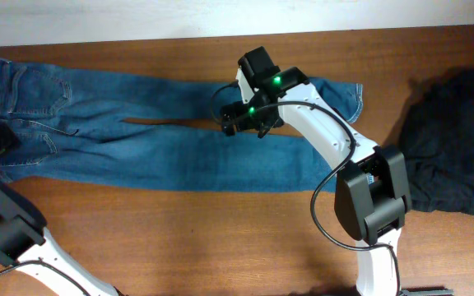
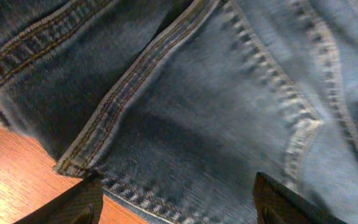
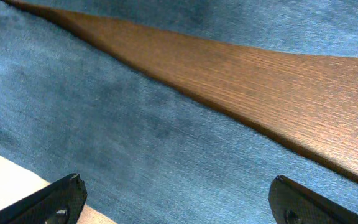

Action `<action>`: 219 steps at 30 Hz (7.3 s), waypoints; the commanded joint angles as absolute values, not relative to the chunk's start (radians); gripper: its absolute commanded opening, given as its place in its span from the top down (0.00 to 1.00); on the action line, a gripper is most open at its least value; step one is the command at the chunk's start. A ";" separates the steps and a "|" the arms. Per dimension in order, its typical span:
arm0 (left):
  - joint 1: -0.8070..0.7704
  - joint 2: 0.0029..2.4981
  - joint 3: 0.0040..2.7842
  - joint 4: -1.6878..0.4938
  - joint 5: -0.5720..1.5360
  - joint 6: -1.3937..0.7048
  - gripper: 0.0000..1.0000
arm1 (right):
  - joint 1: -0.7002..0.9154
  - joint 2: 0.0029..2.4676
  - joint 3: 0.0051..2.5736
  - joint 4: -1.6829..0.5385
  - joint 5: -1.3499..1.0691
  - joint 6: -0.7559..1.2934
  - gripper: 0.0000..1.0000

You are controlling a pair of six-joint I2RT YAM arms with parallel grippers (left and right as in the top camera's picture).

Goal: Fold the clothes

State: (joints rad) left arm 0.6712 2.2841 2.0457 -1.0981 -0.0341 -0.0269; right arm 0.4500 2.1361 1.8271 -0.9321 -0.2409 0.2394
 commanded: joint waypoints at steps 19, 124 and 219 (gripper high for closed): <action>0.762 2.341 2.045 -1.219 -0.109 -0.041 0.99 | 0.464 2.139 1.838 -0.908 -0.223 0.244 0.01; 0.651 2.378 1.977 -1.069 -0.101 -0.229 0.29 | 0.329 2.139 1.838 -0.941 -0.011 0.429 0.01; 0.650 2.469 1.977 -1.079 -0.090 -0.229 0.22 | -0.235 2.365 1.887 -0.804 -0.329 0.217 0.90</action>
State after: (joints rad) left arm 0.6510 2.3997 1.9900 -1.0813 -0.0895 -0.2424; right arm -0.2230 2.3444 1.8797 -0.8059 -0.3420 0.2256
